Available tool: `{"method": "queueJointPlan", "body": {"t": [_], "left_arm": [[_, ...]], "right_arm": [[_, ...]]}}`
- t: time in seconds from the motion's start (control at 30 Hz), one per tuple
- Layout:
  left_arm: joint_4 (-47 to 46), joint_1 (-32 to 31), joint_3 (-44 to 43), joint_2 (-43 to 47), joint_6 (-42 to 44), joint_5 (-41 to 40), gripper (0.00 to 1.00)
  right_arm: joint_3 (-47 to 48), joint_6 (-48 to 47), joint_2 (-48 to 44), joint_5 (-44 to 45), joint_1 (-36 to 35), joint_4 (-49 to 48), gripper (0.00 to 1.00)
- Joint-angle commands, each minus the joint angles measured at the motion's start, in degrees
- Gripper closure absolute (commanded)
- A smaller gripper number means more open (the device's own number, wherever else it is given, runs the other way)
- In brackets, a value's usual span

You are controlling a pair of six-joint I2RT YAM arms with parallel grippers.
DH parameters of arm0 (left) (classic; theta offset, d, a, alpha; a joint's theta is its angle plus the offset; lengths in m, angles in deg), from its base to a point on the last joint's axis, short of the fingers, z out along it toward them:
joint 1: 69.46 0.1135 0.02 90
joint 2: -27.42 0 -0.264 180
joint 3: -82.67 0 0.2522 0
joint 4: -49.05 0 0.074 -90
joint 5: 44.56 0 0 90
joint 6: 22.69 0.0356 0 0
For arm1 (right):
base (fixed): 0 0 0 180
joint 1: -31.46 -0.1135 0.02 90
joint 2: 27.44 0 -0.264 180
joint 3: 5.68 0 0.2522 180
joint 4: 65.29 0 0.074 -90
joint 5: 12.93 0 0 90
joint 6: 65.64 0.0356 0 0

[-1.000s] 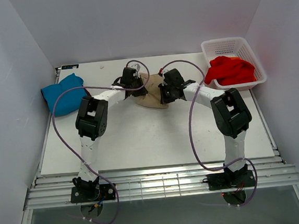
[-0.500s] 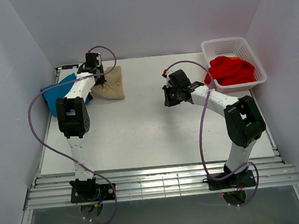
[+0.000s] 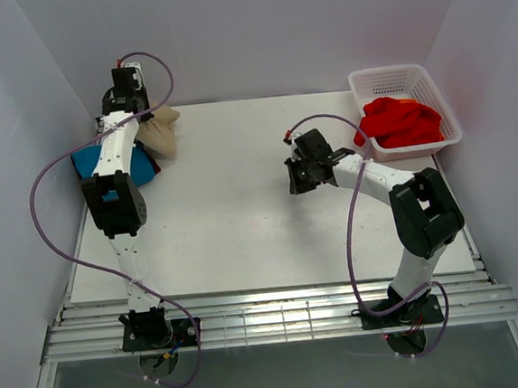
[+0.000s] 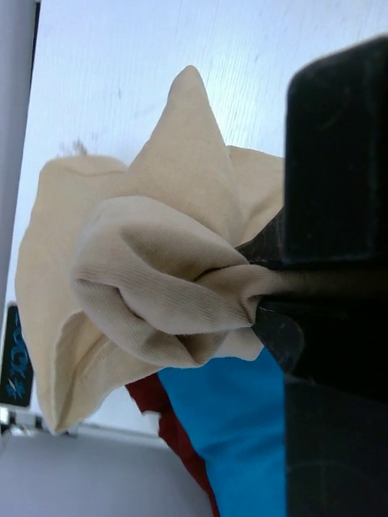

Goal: Fold and stack the t-shirts
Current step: Neatly place the folded tshirt to the corner

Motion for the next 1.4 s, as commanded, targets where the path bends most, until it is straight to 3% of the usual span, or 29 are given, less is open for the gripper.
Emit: {"method": "queueJointPlan", "body": {"t": [0.0, 0.27, 0.6, 0.97, 1.13, 1.37], "left_arm": [[0.35, 5.45, -0.25, 4.00, 1.05, -1.81, 1.00], [-1.06, 13.36, 0.10, 6.90, -2.38, 3.37, 1.00], [-1.68, 14.07, 4.05, 12.53, -2.91, 3.29, 1.00], [-5.81, 16.00, 27.87, 23.16, -3.34, -1.11, 1.00], [-8.09, 18.29, 30.25, 21.42, -4.22, 1.26, 1.00], [-8.71, 20.31, 25.07, 12.54, -5.28, 1.97, 1.00]], "right_arm": [[-1.16, -1.09, -2.29, -1.22, -0.24, -0.66, 0.92], [-2.57, -1.18, -1.94, -1.84, -0.77, -0.31, 0.92], [-1.08, -1.00, -1.41, -1.93, -1.12, -0.23, 0.92], [0.07, -0.47, -0.80, -2.72, -1.73, -0.93, 0.92], [-0.02, -0.65, -1.15, -2.98, -2.00, -0.67, 0.92], [-2.83, -0.82, -3.69, -1.49, -2.09, -0.23, 0.92]]}}
